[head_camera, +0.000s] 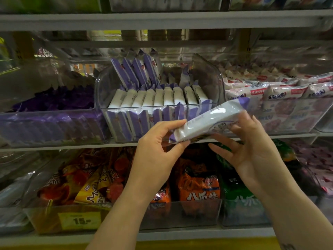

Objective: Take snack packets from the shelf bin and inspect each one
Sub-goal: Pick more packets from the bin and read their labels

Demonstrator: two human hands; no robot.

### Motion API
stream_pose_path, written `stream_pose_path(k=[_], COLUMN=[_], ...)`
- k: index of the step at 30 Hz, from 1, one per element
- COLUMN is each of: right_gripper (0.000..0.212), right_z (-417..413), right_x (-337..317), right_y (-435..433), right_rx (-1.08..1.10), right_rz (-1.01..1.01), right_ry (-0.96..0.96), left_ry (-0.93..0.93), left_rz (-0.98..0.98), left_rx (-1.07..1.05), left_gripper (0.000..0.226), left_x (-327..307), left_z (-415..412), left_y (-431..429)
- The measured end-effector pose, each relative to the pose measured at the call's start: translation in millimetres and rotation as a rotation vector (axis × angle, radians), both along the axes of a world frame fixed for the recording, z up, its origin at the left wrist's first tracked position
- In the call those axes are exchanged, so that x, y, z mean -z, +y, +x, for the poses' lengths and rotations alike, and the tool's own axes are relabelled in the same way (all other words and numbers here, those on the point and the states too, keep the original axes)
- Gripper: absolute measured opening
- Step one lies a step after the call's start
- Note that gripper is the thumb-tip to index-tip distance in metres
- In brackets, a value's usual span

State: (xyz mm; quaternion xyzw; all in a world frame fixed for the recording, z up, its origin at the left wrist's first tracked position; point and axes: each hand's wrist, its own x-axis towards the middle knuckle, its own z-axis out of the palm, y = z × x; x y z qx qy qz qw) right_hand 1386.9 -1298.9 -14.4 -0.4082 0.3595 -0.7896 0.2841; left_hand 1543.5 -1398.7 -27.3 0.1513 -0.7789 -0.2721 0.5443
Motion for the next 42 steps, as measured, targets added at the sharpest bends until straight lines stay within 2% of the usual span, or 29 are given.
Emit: stream_pose_path(k=[2, 6, 9, 11, 14, 17, 20, 24, 27, 30, 34, 38, 42], right_gripper=[0.086, 0.058, 0.034, 0.025, 0.031, 0.048, 0.042, 0.044, 0.038, 0.036, 0.042, 0.037, 0.034], right_z=[3.8, 7.9, 8.3, 10.1, 13.2, 16.1, 19.2, 17.9, 12.6, 6.9, -1.6, -10.7, -10.9], right_x=[-0.9, -0.1, 2.1, 4.6, 8.0, 9.1, 12.0, 13.1, 12.9, 14.2, 12.2, 17.1, 19.4], right_y=[0.3, 0.4, -0.1, -1.4, -3.1, -3.8, -5.3, -8.5, -8.8, -8.5, -4.7, -3.8, -5.1], right_rx=[-0.016, -0.069, -0.117, -0.13, -0.167, -0.222, -0.284, -0.238, -0.137, -0.156, -0.255, -0.183, -0.139], right_rz=[-0.005, 0.003, -0.009, -0.026, -0.042, -0.057, -0.074, -0.037, 0.023, 0.054, 0.06, 0.146, 0.158], right_ry=[-0.023, -0.078, -0.099, -0.108, -0.12, -0.101, -0.08, -0.074, -0.032, -0.026, -0.019, 0.041, 0.022], left_ry=[-0.016, -0.055, -0.114, -0.111, -0.059, 0.011, 0.118, 0.162, 0.145, 0.079, 0.13, 0.147, 0.083], left_rz=[-0.026, -0.004, 0.14, 0.291, 0.55, 0.725, 0.842, 0.805, 0.73, 0.587, 0.506, 0.39, 0.298], left_rx=[-0.013, 0.01, 0.093, 0.254, 0.479, 0.539, 0.576, 0.564, 0.505, 0.364, 0.374, 0.319, 0.268], left_gripper=[0.04, 0.039, 0.038, 0.037, 0.038, 0.042, 0.044, 0.052, 0.047, 0.041, 0.055, 0.067, 0.059], left_x=[0.1, 0.7, 0.7, 0.8, 0.8, 1.0, 0.6, -0.2, 2.5, 6.3, 7.4, 7.5, 7.2], left_z=[1.1, 3.4, 5.8, 8.9, 13.4, 12.1, 9.4, 9.6, 12.4, 12.9, 12.5, 11.5, 10.5], left_y=[-1.8, -7.8, -14.0, -16.4, -16.5, -16.8, -18.0, -19.8, -23.0, -24.0, -26.5, -27.6, -23.9])
